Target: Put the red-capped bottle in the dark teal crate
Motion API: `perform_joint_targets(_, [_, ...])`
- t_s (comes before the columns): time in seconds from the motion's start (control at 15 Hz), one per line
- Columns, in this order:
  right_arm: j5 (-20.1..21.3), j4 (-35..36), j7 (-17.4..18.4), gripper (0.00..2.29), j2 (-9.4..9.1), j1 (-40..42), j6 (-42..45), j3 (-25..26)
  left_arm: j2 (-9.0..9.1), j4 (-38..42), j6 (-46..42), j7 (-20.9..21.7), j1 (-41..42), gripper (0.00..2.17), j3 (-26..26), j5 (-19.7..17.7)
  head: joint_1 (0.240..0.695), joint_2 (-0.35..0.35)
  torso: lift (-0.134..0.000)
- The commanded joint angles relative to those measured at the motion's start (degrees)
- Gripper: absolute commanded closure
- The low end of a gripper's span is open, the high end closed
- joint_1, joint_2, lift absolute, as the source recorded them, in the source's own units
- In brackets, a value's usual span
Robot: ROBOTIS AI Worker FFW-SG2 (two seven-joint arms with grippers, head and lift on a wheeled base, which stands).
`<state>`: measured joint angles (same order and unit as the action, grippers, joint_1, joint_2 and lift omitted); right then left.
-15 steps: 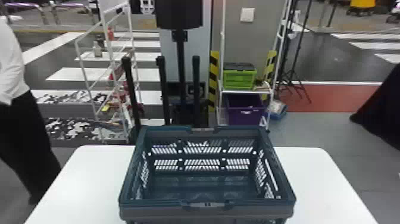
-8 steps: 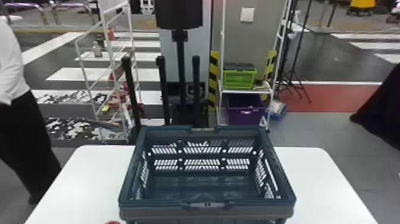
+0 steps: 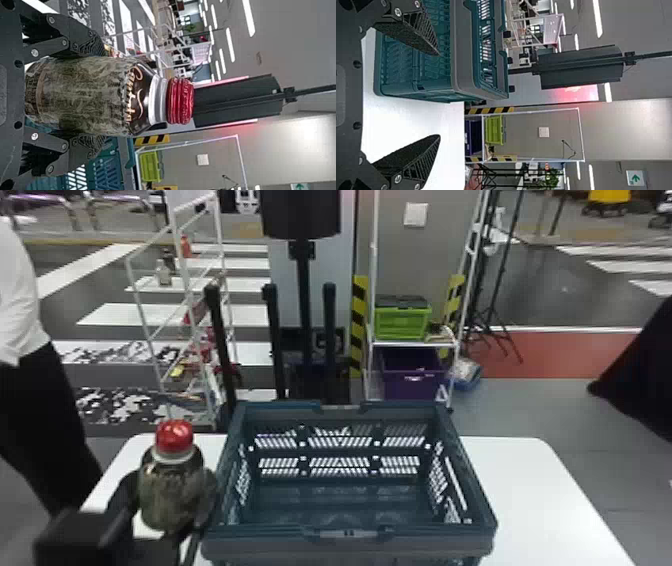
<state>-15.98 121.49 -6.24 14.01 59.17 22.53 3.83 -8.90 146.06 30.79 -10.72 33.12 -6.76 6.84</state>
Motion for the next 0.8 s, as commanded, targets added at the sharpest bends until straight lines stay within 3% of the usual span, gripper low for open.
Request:
perform_joint_targets(0.0, [0.2, 0.2, 0.0, 0.15, -0.48, 0.2, 0.2, 0.1, -0.5, 3.4, 20.7, 4.1, -10.4, 1.95, 0.4, 0.9, 0.499, 0.0, 0.0])
perform_joint_targets(0.13, [0.5, 0.3, 0.0, 0.15, -1.0, 0.4, 0.7, 0.1, -1.91, 3.2, 38.1, 12.7, -21.1, 1.95, 0.4, 0.8, 0.499, 0.0, 0.0])
perform_joint_targets(0.33, [0.9, 0.4, 0.0, 0.15, -1.79, 0.7, 0.9, 0.1, -3.84, -2.4, 50.6, 24.6, -33.5, 1.95, -0.1, 0.4, 0.499, 0.0, 0.0])
perform_joint_targets(0.6, [1.1, 0.5, 0.0, 0.15, -2.58, 1.0, 0.9, 0.5, -5.95, -13.3, 53.7, 38.1, -46.8, 1.95, -4.9, 0.9, 0.499, 0.0, 0.0])
perform_joint_targets(0.73, [1.1, 0.5, 0.0, 0.15, -2.67, 1.0, 0.7, 0.5, -6.13, -20.9, 54.1, 45.3, -53.9, 1.95, -12.2, 4.4, 0.499, 0.0, 0.0])
